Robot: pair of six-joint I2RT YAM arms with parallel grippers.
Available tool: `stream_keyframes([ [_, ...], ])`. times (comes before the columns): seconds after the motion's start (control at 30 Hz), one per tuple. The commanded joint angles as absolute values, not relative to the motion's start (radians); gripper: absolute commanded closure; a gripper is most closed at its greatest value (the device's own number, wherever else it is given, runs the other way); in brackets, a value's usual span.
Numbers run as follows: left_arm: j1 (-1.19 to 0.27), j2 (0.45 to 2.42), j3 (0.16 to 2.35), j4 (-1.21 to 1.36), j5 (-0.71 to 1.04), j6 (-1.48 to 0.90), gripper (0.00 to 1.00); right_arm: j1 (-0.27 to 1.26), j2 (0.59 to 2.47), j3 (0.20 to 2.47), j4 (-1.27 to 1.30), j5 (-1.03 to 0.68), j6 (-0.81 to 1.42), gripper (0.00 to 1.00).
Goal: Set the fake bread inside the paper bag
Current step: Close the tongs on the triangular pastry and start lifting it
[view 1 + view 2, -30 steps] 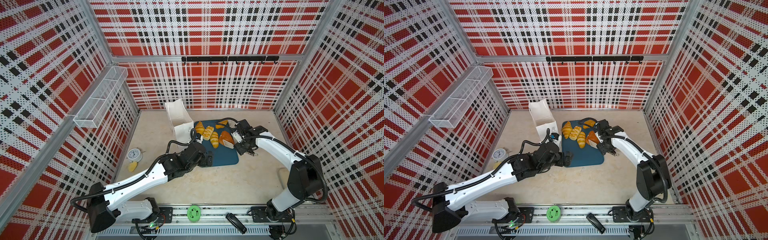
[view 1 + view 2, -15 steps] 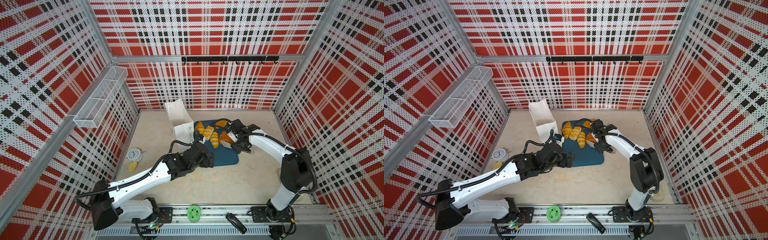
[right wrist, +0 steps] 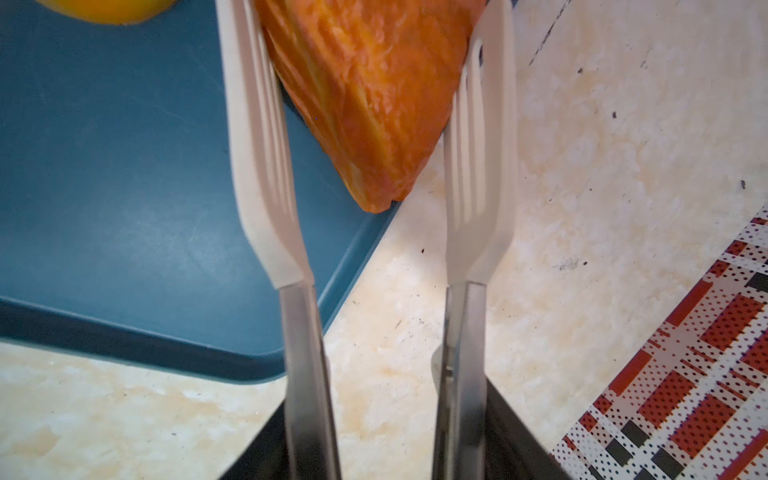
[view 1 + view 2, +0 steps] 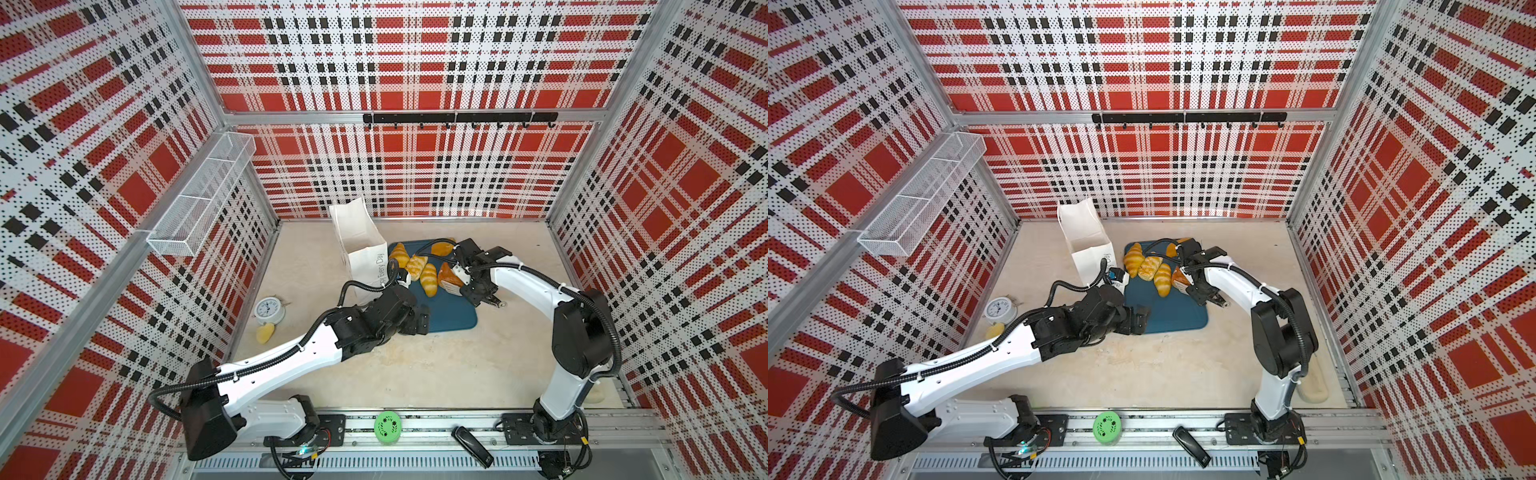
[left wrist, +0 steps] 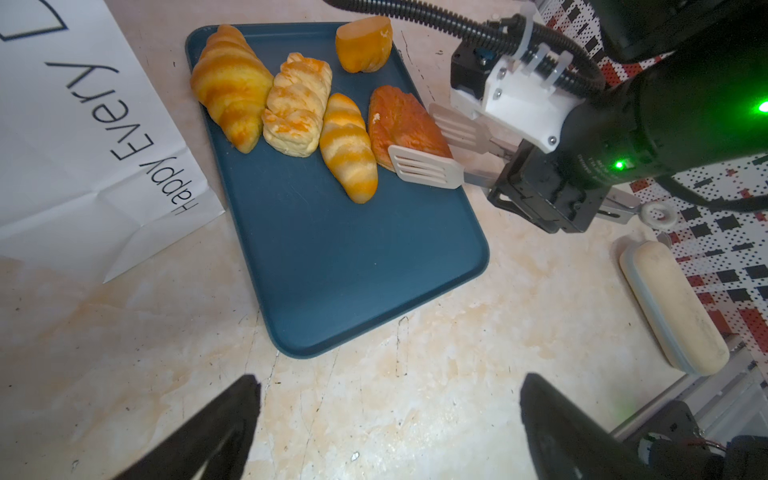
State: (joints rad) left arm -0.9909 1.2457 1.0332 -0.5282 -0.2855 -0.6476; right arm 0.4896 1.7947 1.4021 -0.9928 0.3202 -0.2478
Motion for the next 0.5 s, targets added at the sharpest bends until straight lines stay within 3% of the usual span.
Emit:
stream_keyframes([
  [0.0,-0.999,1.234,1.065,-0.511,-0.301,-0.646,0.01,0.506,1.814,1.437,-0.997,0.337,-0.271,0.48],
  [0.2,-0.994,1.224,1.071,-0.514,-0.309,-0.64,0.01,0.507,1.786,1.429,-1.005,0.325,-0.263,0.57],
  [0.47,-0.988,1.232,1.089,-0.508,-0.303,-0.625,0.01,0.505,1.734,1.404,-1.006,0.286,-0.234,0.62],
])
